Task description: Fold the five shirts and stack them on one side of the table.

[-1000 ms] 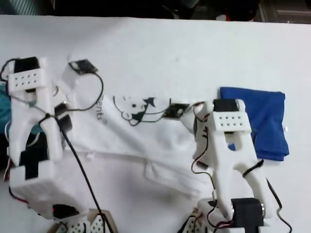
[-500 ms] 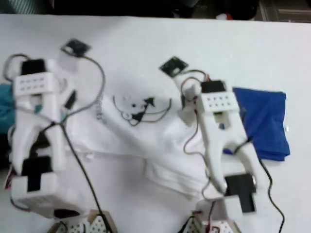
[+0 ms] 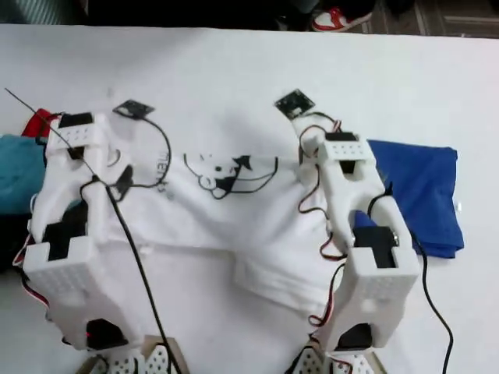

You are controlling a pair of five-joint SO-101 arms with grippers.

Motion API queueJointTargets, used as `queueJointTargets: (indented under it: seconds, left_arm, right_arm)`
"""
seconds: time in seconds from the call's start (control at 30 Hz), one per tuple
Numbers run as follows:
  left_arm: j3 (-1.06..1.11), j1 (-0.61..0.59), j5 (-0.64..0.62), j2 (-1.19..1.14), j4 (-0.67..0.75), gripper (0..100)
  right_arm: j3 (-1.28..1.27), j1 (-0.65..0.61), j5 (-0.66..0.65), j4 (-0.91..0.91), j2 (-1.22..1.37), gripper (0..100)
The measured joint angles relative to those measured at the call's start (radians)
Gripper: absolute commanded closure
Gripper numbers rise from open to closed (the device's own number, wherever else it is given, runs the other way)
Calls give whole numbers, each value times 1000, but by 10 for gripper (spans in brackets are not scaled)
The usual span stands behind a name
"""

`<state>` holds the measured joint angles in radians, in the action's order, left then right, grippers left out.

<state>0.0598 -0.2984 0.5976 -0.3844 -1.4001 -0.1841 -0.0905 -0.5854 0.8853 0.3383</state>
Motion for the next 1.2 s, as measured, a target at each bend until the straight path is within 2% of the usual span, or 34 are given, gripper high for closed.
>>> queueJointTargets:
  seconds: [0.13,0.33,0.5,0.6,0.8,0.93,1.03,1.2]
  left_arm:
    - [-20,0,3,23,-58,977]
    - [-60,0,-49,199,-140,969]
    - [-60,9,-80,364,-193,856]
    - [-60,64,-81,425,-241,853]
    - [-60,281,-81,451,-267,842]
    - [-60,483,-81,451,-279,756]
    - [-60,641,-152,451,-281,716]
    - [29,885,-264,451,-245,708]
  right_arm:
    - [94,-6,5,112,-11,981]
    - [163,-63,5,313,-161,981]
    - [163,-54,5,491,-361,981]
    - [163,-6,5,585,-491,981]
    - [164,150,5,723,-736,981]
    - [164,281,5,781,-850,981]
    - [164,382,5,798,-910,981]
    - [164,546,5,798,-961,981]
